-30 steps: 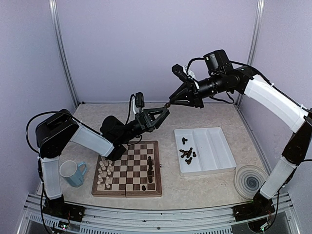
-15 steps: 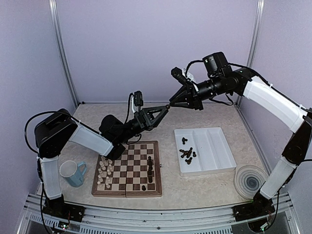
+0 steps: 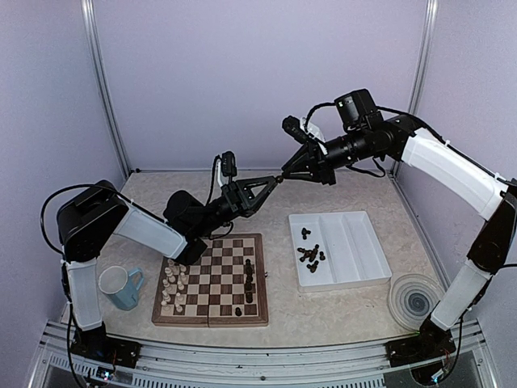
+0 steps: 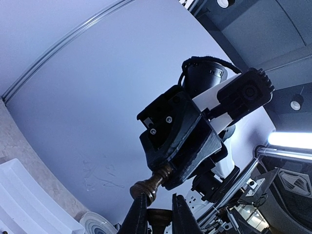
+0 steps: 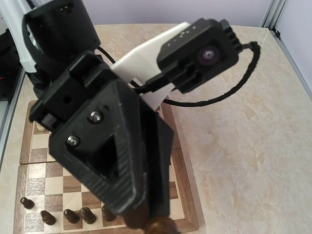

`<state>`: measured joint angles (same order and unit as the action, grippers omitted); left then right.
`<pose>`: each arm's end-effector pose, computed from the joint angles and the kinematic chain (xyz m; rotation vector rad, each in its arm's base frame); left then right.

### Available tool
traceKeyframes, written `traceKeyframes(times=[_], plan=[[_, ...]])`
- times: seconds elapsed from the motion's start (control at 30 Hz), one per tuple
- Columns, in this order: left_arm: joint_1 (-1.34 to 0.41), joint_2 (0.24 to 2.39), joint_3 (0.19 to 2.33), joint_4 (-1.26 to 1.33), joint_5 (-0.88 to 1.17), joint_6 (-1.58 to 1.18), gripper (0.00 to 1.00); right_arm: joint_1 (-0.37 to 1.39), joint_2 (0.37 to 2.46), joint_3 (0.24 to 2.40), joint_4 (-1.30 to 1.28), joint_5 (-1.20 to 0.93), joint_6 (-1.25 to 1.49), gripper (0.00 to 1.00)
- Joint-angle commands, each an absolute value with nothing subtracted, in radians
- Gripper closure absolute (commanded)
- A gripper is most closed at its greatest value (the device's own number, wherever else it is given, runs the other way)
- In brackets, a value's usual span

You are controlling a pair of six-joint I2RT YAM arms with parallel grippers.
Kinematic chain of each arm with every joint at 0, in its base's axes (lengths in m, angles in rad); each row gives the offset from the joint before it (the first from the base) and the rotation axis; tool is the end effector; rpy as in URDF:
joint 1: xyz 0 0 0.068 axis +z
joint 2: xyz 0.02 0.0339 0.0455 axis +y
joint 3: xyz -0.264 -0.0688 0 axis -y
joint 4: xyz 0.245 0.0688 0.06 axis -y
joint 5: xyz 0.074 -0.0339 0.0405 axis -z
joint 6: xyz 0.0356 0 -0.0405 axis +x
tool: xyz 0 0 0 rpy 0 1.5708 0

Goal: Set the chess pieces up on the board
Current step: Pass from the left arm to the right, then place the pawn on the chessboard.

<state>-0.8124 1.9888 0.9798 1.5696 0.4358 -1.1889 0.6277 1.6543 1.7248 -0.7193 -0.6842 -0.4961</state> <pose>0.2631 -0.2996 0.2359 0.2496 1.2797 -1.9873 0.2807 0.2315 0.3923 -1.4577 1.6063 0.8287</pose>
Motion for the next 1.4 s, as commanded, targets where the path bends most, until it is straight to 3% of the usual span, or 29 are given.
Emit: traceKeyframes(times=[0.0, 0.2, 0.4, 0.57, 0.73, 0.87, 1.03, 1.37], plan=[[-0.81, 1.958, 0.961, 1.853, 0.429, -1.194, 0.87, 0.621, 1.628, 1.721, -0.705, -0.657, -0.497, 0.87], [-0.799, 1.956, 0.922, 1.851, 0.394, -1.211, 0.96, 0.592, 1.6, 1.719, -0.702, -0.626, -0.501, 0.87], [-0.779, 1.907, 0.882, 1.67, 0.459, -1.166, 0.98, 0.534, 1.546, 1.611, -0.668, -0.59, -0.523, 0.87], [-0.759, 1.757, 0.926, 1.053, 0.532, -0.907, 0.98, 0.517, 1.499, 1.467, -0.624, -0.547, -0.545, 0.88], [-0.724, 1.632, 1.095, 0.233, 0.468, -0.572, 0.98, 0.516, 1.462, 1.358, -0.592, -0.525, -0.557, 0.88], [-0.667, 1.597, 1.205, -0.246, 0.42, -0.451, 0.98, 0.516, 1.454, 1.31, -0.575, -0.536, -0.557, 0.88], [-0.621, 1.589, 1.267, -0.545, 0.398, -0.369, 0.97, 0.516, 1.467, 1.294, -0.566, -0.562, -0.56, 0.87], [-0.661, 1.714, 1.31, -0.859, 0.309, -0.255, 0.97, 0.515, 1.47, 1.252, -0.557, -0.598, -0.563, 0.87]])
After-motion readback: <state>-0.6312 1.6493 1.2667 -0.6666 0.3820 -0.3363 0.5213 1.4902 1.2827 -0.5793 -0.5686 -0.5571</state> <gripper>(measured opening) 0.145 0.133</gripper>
